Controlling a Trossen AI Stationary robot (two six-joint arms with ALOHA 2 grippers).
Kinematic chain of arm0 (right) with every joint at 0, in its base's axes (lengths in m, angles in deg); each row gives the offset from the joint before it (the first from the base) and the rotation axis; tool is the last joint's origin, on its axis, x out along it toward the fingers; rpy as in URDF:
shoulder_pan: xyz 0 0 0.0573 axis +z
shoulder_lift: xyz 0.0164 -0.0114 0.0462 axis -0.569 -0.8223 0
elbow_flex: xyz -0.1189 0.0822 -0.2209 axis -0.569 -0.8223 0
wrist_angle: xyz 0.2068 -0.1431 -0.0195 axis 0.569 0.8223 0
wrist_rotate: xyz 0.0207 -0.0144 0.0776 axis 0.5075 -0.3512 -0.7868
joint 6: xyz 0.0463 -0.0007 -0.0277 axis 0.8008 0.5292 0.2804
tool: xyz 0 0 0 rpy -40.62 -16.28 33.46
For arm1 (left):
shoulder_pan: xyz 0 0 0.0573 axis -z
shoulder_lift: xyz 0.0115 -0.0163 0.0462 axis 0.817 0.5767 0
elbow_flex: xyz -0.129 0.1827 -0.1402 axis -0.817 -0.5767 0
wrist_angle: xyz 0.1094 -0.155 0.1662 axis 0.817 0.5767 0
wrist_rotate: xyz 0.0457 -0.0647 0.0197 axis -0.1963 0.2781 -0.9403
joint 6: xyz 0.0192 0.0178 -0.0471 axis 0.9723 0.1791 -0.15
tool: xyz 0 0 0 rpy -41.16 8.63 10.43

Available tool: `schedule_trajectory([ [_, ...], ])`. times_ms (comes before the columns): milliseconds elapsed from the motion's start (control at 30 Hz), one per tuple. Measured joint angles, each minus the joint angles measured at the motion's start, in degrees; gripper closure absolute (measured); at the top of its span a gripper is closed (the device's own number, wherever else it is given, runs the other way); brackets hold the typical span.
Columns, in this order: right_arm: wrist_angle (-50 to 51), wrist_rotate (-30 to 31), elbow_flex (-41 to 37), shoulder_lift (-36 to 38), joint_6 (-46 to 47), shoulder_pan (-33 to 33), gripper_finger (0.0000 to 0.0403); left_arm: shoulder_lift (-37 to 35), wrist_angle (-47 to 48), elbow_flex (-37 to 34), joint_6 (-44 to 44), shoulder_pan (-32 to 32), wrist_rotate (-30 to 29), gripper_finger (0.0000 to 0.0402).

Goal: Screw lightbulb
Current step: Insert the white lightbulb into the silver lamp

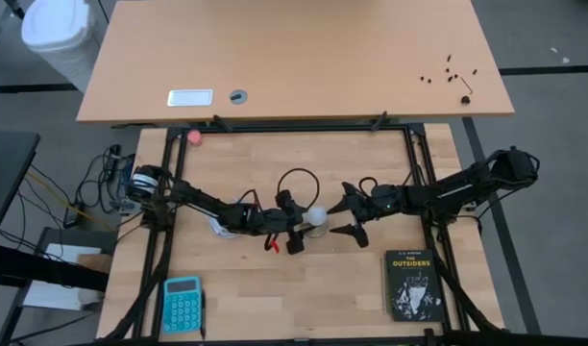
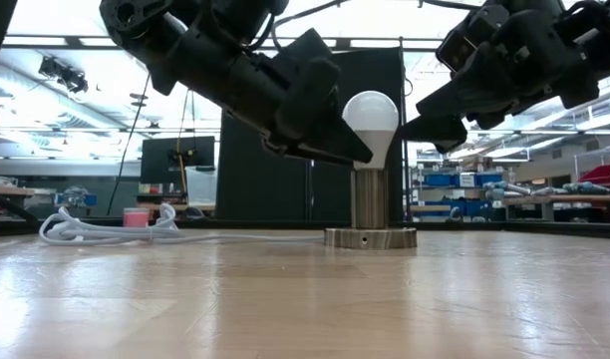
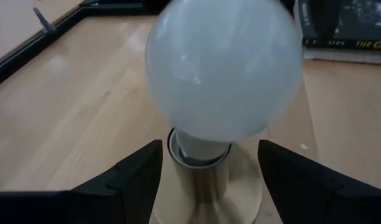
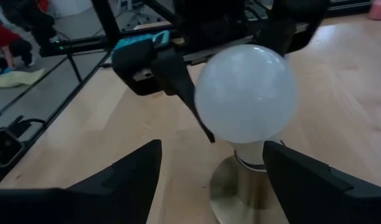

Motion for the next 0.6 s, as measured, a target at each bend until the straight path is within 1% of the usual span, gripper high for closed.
schedule_trajectory([
  [133, 0.66, 1.62, 0.00, 0.00, 0.46, -0.52, 0.0112, -0.17, 2.88, 0.00, -1.23, 0.04, -0.07, 0.0133],
  [233, 1.24, 1.74, 0.00, 0.00, 1.10, -1.07, 0.0112, -0.09, 5.65, 0.00, -3.90, 0.09, -0.18, 0.0133],
  [333, 1.25, 1.77, 0.00, 0.00, 0.83, -1.09, 0.0112, 0.83, 6.40, -0.34, -5.47, 0.09, -0.23, 0.0133],
  [600, 1.78, 1.78, 0.00, 0.00, 0.46, -1.09, 0.0112, 5.75, -0.39, -0.31, -5.22, 0.09, -0.50, 0.0133],
])
